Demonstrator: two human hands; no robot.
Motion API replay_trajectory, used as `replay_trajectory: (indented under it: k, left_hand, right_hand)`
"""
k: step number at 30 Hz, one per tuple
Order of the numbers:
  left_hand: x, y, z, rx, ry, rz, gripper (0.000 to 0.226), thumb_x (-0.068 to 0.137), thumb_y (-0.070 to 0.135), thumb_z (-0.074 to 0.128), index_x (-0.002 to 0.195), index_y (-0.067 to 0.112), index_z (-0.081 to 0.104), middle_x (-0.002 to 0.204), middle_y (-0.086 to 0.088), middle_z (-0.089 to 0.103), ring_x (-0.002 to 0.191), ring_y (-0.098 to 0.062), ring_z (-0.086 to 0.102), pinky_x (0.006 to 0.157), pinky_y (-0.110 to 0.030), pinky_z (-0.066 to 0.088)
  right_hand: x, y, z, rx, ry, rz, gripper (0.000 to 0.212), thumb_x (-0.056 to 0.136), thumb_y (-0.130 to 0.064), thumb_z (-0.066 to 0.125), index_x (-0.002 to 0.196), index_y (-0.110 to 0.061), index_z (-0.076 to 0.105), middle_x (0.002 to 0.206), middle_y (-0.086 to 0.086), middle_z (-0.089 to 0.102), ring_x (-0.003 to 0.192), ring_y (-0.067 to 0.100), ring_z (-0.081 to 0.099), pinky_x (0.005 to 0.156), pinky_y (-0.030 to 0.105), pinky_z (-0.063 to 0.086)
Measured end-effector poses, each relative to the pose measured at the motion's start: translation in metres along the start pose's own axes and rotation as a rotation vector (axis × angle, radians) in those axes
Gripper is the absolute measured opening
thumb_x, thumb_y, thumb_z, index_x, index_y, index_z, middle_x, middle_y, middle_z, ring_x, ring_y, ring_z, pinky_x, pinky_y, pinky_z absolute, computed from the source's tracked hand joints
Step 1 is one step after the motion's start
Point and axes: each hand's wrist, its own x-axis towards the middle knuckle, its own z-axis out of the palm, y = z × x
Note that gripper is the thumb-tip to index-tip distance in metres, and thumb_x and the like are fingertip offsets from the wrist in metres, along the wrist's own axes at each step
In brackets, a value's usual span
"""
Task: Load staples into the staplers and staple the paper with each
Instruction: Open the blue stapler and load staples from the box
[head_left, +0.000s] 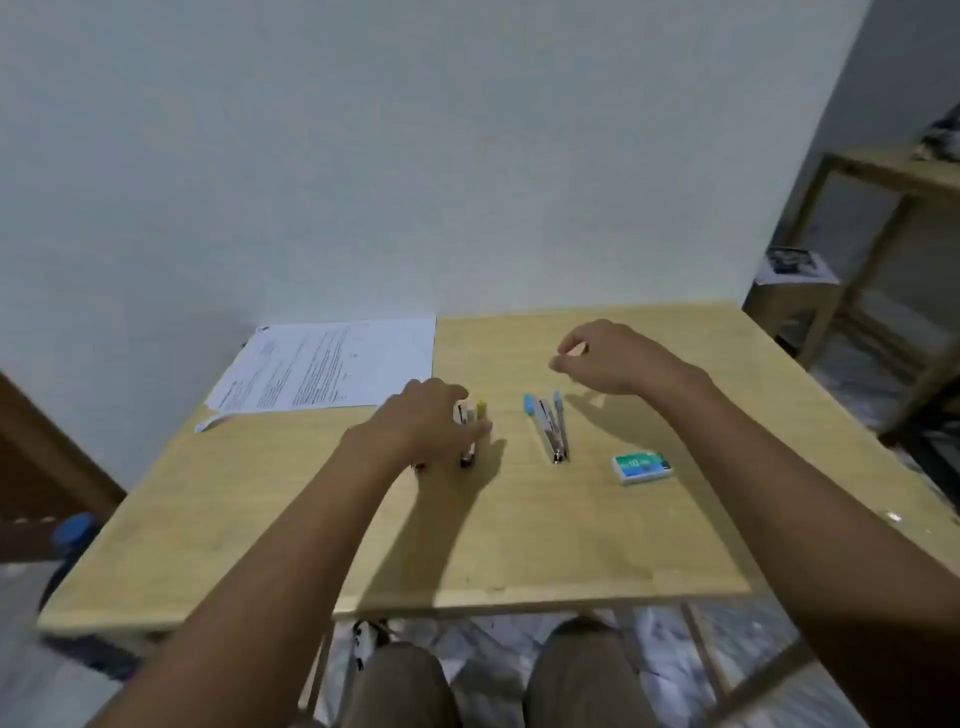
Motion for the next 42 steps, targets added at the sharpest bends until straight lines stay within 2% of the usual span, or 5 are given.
replay_trajectory:
  k: [6,14,24,34,42]
  left_hand:
    - [-0.034,0.000,0.039,0.083,0.138,0.039,0.049,0.094,0.048,0.052,0.129,0.014,0.057,0.120,-0.007,0.053,0.121,-0.029,0.041,0.100,-0.040,0.031]
    - [-0.043,0.016,0.041,-0.148,0.273,-0.039,0.047,0.097,0.051,0.046,0.138,0.029,0.051,0.133,-0.003,0.049,0.131,-0.026,0.032,0.106,-0.041,0.020]
    - [-0.073,0.056,0.016,-0.839,0.409,0.091,0.035,0.091,0.055,0.059,0.082,0.025,0.075,0.060,0.005,0.059,0.052,-0.007,0.048,0.056,-0.020,0.042]
    - [-0.079,0.049,0.019,-0.729,0.476,0.139,0.020,0.089,0.038,0.067,0.081,0.022,0.075,0.067,0.006,0.068,0.052,-0.001,0.050,0.056,-0.016,0.039]
    - [-0.095,0.042,0.023,-0.868,0.525,0.176,0.012,0.089,0.025,0.069,0.079,0.020,0.074,0.056,0.012,0.063,0.053,-0.005,0.056,0.055,-0.016,0.044]
  right_hand:
    - [-0.019,0.004,0.054,-0.033,-0.020,0.162,0.031,0.090,-0.039,0.053,0.073,-0.014,0.052,0.076,0.002,0.057,0.076,0.028,0.056,0.059,0.027,0.038]
    - [-0.029,-0.001,0.063,0.108,0.200,0.164,0.030,0.092,-0.022,0.052,0.065,-0.012,0.044,0.063,0.003,0.050,0.058,0.025,0.045,0.048,0.027,0.029]
    - [-0.104,-0.037,0.075,0.569,0.524,-0.073,0.016,0.098,-0.023,0.057,0.092,-0.013,0.067,0.072,-0.012,0.065,0.070,0.009,0.065,0.064,0.030,0.053]
    - [-0.108,-0.037,0.082,0.573,0.603,-0.181,0.013,0.099,-0.026,0.057,0.102,-0.019,0.067,0.077,-0.011,0.068,0.073,0.008,0.066,0.067,0.038,0.056]
    - [-0.099,-0.031,0.074,0.717,0.772,0.043,0.012,0.099,-0.020,0.056,0.090,-0.015,0.062,0.071,-0.011,0.060,0.062,0.002,0.056,0.055,0.015,0.042]
